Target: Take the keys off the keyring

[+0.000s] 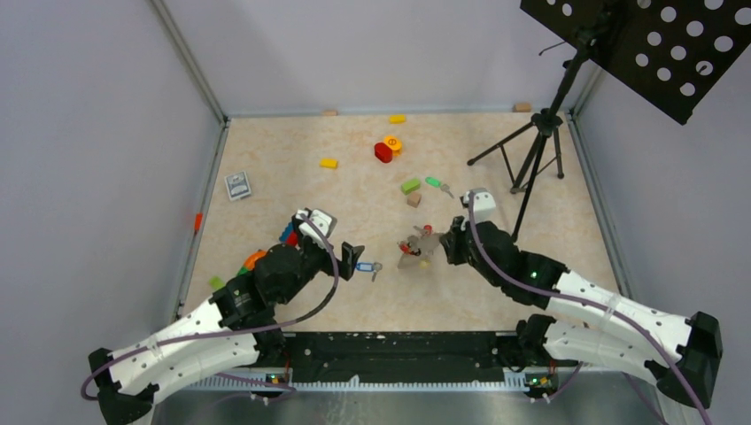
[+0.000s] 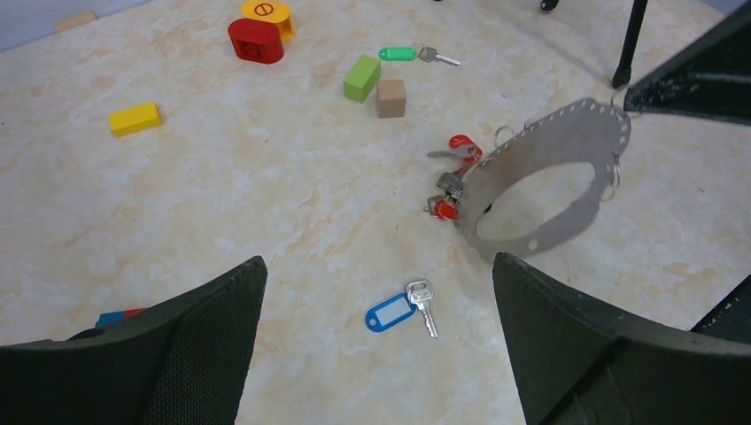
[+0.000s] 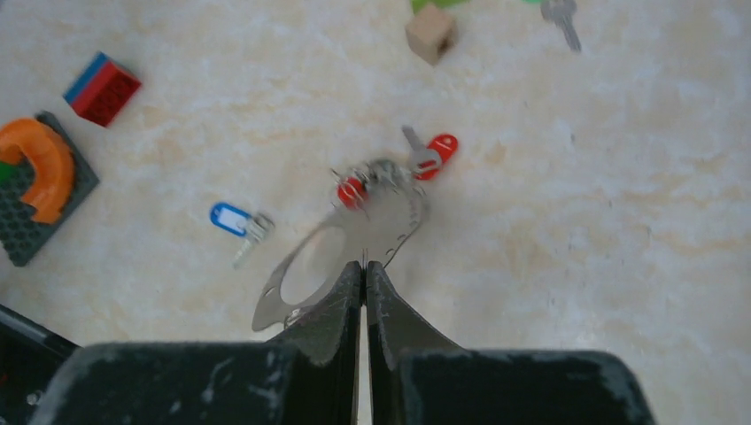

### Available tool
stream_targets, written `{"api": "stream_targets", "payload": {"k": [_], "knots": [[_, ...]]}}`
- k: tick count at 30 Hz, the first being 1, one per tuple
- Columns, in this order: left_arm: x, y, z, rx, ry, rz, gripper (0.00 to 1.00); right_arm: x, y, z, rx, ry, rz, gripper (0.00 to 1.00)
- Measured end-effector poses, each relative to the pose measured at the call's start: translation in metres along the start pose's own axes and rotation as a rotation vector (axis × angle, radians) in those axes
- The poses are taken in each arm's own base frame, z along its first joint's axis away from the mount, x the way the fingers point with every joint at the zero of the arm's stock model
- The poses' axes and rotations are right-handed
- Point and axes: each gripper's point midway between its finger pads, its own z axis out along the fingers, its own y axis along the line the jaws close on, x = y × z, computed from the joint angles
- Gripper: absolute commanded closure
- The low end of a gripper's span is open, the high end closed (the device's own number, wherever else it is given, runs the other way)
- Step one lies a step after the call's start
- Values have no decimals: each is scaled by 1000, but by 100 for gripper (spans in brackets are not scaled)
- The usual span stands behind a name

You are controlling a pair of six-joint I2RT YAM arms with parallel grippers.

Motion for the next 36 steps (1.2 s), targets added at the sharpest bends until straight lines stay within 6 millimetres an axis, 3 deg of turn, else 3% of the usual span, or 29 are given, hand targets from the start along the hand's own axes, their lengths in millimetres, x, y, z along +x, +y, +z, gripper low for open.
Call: {"api": "stream_targets", "payload": {"k": [4, 6, 12, 20, 25, 29, 36], "knots": [[3, 0, 1, -3, 10, 4, 1, 50, -30, -13, 78, 127, 30, 93], [6, 0, 3, -4, 20, 4, 1, 64, -42, -23, 108, 167, 48, 91], [13, -1, 7, -13, 47, -13, 1, 67, -51, -38, 129, 173, 99, 88], [19, 2, 5, -37, 71, -46, 1, 79, -54, -34, 162, 221, 94, 80], [29, 5, 3, -58, 111, -59, 1, 81, -54, -32, 169, 231, 100, 64], [37, 6, 3, -84, 177, -78, 1, 85, -52, -32, 165, 250, 104, 34], [52, 2, 3, -124, 310, -127, 1, 110, -47, -33, 165, 389, 85, 26]]}}
